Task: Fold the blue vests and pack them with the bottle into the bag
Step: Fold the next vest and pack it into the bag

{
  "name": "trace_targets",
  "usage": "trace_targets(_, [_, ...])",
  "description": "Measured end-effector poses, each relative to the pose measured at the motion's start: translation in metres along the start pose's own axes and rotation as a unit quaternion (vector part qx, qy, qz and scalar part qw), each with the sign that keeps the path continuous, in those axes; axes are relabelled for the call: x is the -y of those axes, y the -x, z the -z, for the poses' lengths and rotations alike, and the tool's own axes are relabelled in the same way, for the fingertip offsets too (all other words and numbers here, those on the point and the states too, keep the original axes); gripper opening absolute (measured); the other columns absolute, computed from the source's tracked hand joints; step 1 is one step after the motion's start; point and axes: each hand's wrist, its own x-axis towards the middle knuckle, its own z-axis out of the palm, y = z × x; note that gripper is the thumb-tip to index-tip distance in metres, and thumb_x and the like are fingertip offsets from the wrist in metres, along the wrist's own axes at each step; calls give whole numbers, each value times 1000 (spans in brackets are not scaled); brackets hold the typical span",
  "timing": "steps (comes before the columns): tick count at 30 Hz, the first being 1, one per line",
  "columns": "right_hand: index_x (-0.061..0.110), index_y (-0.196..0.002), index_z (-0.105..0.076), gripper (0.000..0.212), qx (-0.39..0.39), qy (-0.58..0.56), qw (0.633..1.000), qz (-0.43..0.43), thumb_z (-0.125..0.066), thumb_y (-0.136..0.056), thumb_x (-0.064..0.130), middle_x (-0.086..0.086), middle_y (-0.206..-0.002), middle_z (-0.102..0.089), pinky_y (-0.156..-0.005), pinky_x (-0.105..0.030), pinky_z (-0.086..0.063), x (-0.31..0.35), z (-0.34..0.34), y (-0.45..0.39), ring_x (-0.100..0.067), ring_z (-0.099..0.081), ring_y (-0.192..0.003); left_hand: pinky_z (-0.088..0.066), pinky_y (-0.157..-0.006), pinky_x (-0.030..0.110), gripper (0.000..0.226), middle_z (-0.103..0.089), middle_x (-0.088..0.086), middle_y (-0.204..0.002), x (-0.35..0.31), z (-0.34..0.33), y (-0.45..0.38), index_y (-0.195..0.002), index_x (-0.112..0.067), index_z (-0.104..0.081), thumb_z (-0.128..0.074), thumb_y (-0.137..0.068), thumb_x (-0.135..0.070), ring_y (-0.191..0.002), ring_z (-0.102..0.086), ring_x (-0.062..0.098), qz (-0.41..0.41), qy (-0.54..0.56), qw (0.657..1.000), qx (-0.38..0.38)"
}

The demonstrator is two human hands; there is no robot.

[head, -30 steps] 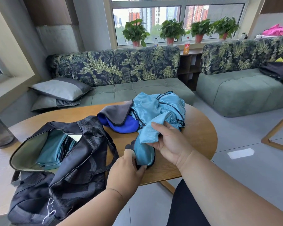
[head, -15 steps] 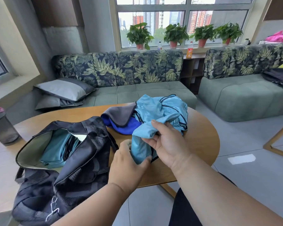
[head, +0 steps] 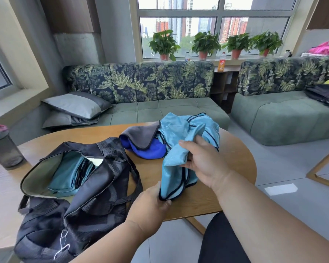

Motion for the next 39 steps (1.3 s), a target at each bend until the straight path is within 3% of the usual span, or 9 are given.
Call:
trace_targets(2, [12,-114,-68,16,2,86,996,28,-68,-98,13,-17,-115,-75,-96,-51,-58,19,6,-9,-27,-73,-103,-39,-118,27,65,-54,-22,-149,0,8,-3,-154,-38,-44,-62,-91,-32,-141,-50,7,12,-6,1000,-7])
trace_targets(4, [7,-107,-66,24,17,190,979,69,-73,-89,21,-11,-99,-73,-88,-50,-57,39,10,-18,-24,-70,-92,-29,-121,21,75,-44,-13,-161,-4,21,-6,-163,-26,-36,-64,-94,-31,-149,-39,6,26,7,999,-34])
trace_targets(11, [13,-80,-53,25,179,581,778,158,-76,-85,20,6,-70,-53,-60,-30,-41,59,-5,-18,-7,-45,-60,-37,-114,26,93,-46,-19,-142,6,62,-12,-162,-37,-30,-79,-85,-25,-130,-48,1,2,64,985,-158])
trace_targets(14, [18,-79,-51,26,263,670,678,148,-76,-84,26,4,-74,-56,-59,-29,-38,14,-13,-6,-8,-46,-62,-27,-121,25,106,-34,-22,-147,19,71,-7,-164,-41,-22,-82,-79,-19,-139,-34,-3,-43,-2,990,-135])
trace_targets(17, [21,-78,-51,25,306,692,642,122,-74,-85,25,6,-76,-55,-58,-28,-35,-27,-14,9,-12,-48,-67,-24,-124,24,104,-34,-19,-155,33,63,3,-161,-42,-30,-80,-73,-20,-146,-30,1,-77,-50,994,-53])
trace_targets(22, [20,-87,-59,16,319,644,692,67,-73,-88,27,8,-80,-58,-58,-28,-38,-49,-5,34,-9,-51,-70,-49,-105,27,41,-65,-29,-117,51,51,22,-117,-43,-75,-82,-78,-34,-117,-59,-4,-89,-60,992,61])
trace_targets(28, [24,-87,-59,17,289,583,759,29,-75,-85,30,6,-94,-67,-73,-39,-53,-54,11,46,-11,-60,-79,-55,-66,26,10,-73,-12,-79,44,53,35,-98,-34,-78,-76,-93,-26,-67,-65,7,-2,86,991,103])
trace_targets(33, [20,-87,-60,19,260,508,821,24,-76,-85,28,-3,-99,-73,-78,-40,-55,-58,21,43,-21,-67,-84,-45,-66,9,13,-75,-22,-76,35,53,33,-107,-24,-77,-64,-105,-20,-68,-63,-10,16,161,981,105])
trace_targets(39, [25,-84,-66,16,187,434,880,48,-81,-89,26,7,-85,-73,-72,-23,-49,-51,25,13,-3,-61,-73,-55,-90,25,14,-79,-21,-101,34,50,5,-107,-30,-77,-63,-105,-30,-96,-73,-1,48,157,986,44])
